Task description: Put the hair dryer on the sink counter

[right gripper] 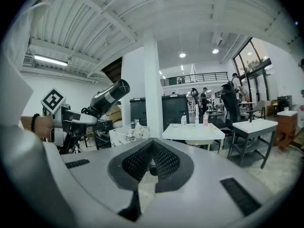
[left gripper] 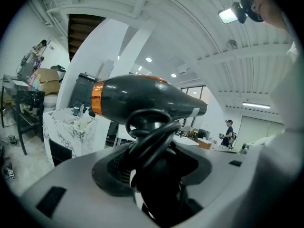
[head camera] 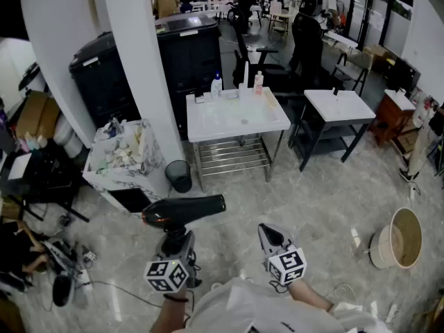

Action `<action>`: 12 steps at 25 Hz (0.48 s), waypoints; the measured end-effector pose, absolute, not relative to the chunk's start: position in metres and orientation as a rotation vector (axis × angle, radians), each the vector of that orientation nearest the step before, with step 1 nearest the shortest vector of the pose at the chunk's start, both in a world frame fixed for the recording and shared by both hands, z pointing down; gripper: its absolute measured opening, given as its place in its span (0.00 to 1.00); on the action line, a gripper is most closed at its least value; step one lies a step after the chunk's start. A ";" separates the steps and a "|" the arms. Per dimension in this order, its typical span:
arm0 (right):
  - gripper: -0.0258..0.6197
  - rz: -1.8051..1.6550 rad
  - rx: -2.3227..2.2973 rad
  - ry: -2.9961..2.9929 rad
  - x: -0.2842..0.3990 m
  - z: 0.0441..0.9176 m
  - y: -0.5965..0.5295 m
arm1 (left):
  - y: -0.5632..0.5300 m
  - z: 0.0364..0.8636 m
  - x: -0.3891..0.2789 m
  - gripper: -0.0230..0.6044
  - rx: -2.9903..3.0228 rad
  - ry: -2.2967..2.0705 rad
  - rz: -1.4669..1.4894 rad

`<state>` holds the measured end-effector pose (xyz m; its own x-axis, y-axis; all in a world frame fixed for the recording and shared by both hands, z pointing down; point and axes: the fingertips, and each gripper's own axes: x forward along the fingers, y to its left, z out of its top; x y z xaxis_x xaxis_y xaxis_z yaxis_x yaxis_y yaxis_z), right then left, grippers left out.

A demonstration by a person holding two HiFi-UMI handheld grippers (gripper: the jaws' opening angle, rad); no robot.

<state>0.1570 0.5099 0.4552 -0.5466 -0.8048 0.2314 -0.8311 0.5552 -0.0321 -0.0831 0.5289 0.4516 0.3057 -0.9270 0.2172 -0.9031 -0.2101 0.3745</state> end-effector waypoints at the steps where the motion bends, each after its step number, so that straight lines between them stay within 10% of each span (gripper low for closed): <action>1: 0.07 0.202 1.382 -2.598 0.156 0.455 0.509 | 0.527 0.451 -0.083 0.44 2.149 -1.627 -0.074; 12: 0.07 0.177 1.386 -2.570 0.150 0.456 0.509 | 0.524 0.453 -0.086 0.44 2.166 -1.608 -0.061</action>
